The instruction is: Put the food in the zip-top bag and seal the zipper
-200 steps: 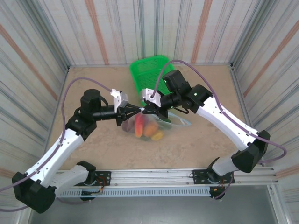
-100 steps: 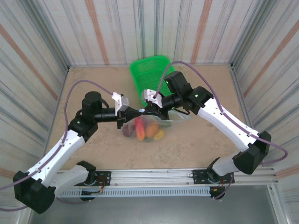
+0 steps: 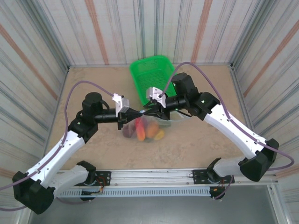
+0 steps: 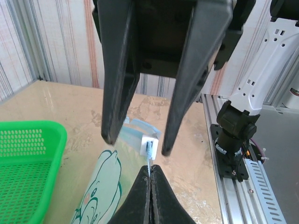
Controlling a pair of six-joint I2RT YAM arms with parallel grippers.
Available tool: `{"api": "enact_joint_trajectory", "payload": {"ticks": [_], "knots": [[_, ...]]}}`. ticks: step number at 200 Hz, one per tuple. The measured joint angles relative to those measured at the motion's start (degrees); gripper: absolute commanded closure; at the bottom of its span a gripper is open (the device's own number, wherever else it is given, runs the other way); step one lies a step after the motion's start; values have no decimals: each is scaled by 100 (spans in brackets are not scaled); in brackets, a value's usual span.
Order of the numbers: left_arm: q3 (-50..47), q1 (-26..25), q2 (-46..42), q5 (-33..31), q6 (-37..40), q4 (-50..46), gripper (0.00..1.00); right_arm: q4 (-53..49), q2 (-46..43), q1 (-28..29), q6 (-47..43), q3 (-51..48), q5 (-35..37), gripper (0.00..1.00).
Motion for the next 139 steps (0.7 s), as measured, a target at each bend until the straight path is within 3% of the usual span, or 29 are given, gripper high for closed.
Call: {"api": "enact_joint_trajectory", "payload": {"ticks": [28, 74, 139], "knots": [[0, 0, 0, -42, 17, 0, 100, 321, -24, -92, 264, 0, -199, 72], [0, 0, -15, -103, 63, -2, 100, 439, 4, -96, 428, -15, -345, 67], [-17, 0, -22, -155, 87, -2, 100, 450, 20, -96, 450, -258, -376, 71]]}}
